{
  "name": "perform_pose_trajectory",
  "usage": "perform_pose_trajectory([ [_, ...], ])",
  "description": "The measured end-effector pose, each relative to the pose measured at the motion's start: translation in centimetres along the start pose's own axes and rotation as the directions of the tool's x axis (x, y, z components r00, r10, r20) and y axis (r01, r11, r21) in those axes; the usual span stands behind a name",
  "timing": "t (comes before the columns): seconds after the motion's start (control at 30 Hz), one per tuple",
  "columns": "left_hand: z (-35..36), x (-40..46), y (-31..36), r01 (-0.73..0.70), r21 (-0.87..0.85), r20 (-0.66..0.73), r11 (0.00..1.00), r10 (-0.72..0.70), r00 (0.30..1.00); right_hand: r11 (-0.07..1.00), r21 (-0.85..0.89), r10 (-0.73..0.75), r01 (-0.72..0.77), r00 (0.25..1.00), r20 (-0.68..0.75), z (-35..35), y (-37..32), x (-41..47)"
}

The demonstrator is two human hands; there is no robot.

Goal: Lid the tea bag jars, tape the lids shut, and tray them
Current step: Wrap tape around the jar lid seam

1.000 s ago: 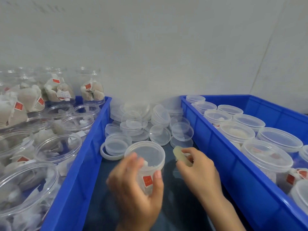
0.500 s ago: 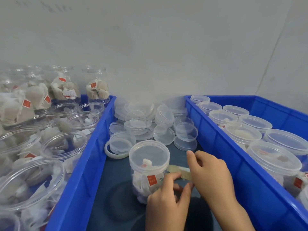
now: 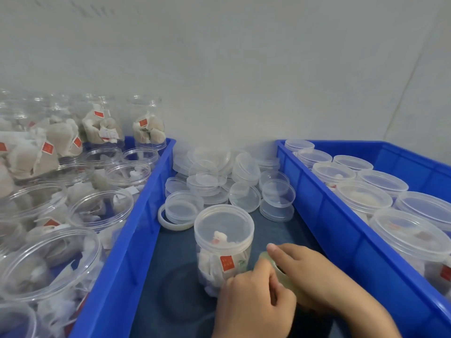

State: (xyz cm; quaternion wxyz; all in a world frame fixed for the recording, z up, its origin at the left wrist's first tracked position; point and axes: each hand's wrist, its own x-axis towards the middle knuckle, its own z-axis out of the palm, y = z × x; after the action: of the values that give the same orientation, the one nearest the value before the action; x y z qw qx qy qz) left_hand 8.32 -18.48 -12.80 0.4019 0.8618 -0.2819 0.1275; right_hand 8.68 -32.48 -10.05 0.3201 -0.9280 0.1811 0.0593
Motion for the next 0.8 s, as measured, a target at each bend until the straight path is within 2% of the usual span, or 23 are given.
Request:
perform_pose_trajectory([
  [0.07,-0.6,0.3,-0.1,-0.054,0.064,0.091,0.997,0.048,0.995,0.998,0.052,0.028,-0.025,0.998,-0.053,-0.1,-0.3,0.2],
  [0.1,-1.2,0.8,0.6,-0.074,0.056,0.091,0.996,0.069,0.993,0.994,0.101,0.04,-0.03,0.993,-0.108,0.0,-0.5,0.3],
  [0.17,-1.7,1.0,0.7,-0.209,0.104,-0.067,0.972,0.216,0.974,0.974,0.224,0.04,0.022,0.963,-0.268,0.2,-0.9,0.2],
  [0.23,-2.0,1.0,0.4,-0.281,0.124,-0.175,0.952,0.3,0.938,0.932,0.337,0.031,0.135,0.895,-0.445,0.1,-1.2,-0.1],
  [0.3,-2.6,1.1,0.2,-0.35,0.147,-0.247,0.925,0.377,0.893,0.897,0.358,0.003,0.258,0.808,-0.59,-0.1,-1.4,-0.5],
  [0.37,-3.2,1.1,-0.1,-0.426,0.143,-0.31,0.893,0.449,0.838,0.861,0.301,-0.1,0.411,0.715,-0.691,-0.2,-1.6,-1.2],
  [0.43,-3.8,1.0,-0.8,-0.458,0.081,-0.356,0.885,0.455,0.817,0.819,0.259,-0.207,0.512,0.685,-0.698,-0.3,-1.6,-1.8],
  [0.57,-4.9,1.3,-1.8,-0.398,0.018,-0.438,0.917,0.365,0.821,0.798,0.247,-0.358,0.549,0.763,-0.539,-0.2,-2.0,-2.8],
  [0.63,-5.0,1.4,-2.3,-0.38,0.02,-0.478,0.925,0.343,0.809,0.799,0.204,-0.426,0.566,0.771,-0.473,0.0,-2.4,-3.1],
  [0.8,-4.5,1.3,-3.5,-0.357,0.1,-0.535,0.929,0.353,0.768,0.744,0.18,-0.514,0.644,0.723,-0.461,-0.4,-2.2,-3.1],
])
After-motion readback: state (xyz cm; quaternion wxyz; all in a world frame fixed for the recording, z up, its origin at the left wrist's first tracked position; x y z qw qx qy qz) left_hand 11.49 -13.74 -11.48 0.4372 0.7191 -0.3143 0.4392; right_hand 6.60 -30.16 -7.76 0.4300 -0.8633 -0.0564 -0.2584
